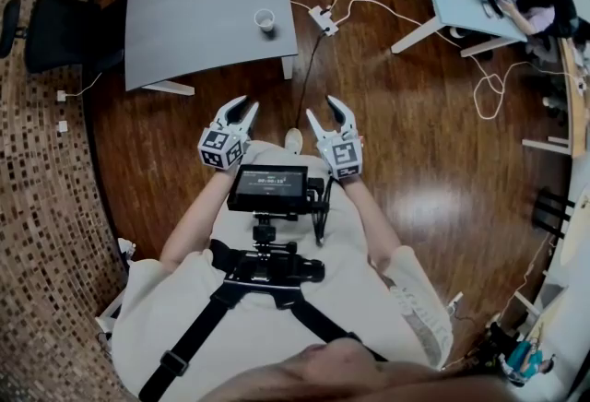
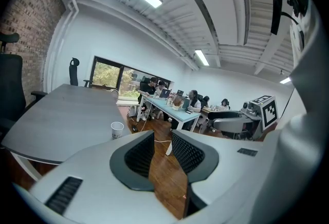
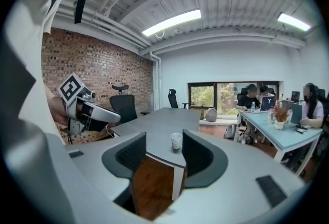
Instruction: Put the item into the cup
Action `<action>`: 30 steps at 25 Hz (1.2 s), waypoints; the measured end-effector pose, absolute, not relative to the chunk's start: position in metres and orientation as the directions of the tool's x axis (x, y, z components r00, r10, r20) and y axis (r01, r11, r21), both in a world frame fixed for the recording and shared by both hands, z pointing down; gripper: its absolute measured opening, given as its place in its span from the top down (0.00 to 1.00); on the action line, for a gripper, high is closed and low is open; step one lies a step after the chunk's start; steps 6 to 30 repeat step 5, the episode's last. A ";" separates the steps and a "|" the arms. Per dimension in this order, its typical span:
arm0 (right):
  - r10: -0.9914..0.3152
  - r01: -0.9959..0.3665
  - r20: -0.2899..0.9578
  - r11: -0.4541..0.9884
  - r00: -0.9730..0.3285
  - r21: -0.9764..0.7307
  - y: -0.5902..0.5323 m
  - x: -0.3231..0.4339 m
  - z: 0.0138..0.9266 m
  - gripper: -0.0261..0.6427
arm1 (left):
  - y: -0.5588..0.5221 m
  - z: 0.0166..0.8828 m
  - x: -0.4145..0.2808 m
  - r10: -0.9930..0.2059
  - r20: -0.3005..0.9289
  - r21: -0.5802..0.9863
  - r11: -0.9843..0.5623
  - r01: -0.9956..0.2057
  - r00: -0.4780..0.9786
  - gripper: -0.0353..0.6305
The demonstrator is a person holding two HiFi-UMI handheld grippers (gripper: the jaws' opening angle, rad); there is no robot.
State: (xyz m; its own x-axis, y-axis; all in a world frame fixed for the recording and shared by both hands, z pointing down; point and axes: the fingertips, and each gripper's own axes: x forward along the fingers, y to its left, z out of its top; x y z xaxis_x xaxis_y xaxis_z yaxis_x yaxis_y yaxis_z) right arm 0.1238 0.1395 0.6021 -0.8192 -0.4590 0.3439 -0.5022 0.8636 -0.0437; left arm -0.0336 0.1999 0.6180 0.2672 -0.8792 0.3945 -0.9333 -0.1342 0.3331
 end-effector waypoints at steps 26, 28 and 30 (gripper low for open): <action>-0.451 -0.494 0.340 0.868 -0.825 -0.049 0.140 0.118 0.603 0.61 | 0.199 0.610 -0.038 -0.881 0.372 0.360 -0.152 -0.921 0.291 0.79; -0.451 -0.494 0.340 0.868 -0.825 -0.049 0.140 0.118 0.603 0.61 | 0.199 0.610 -0.038 -0.881 0.372 0.360 -0.152 -0.921 0.291 0.79; -0.451 -0.494 0.340 0.868 -0.825 -0.049 0.140 0.118 0.603 0.61 | 0.199 0.610 -0.038 -0.881 0.372 0.360 -0.152 -0.921 0.291 0.79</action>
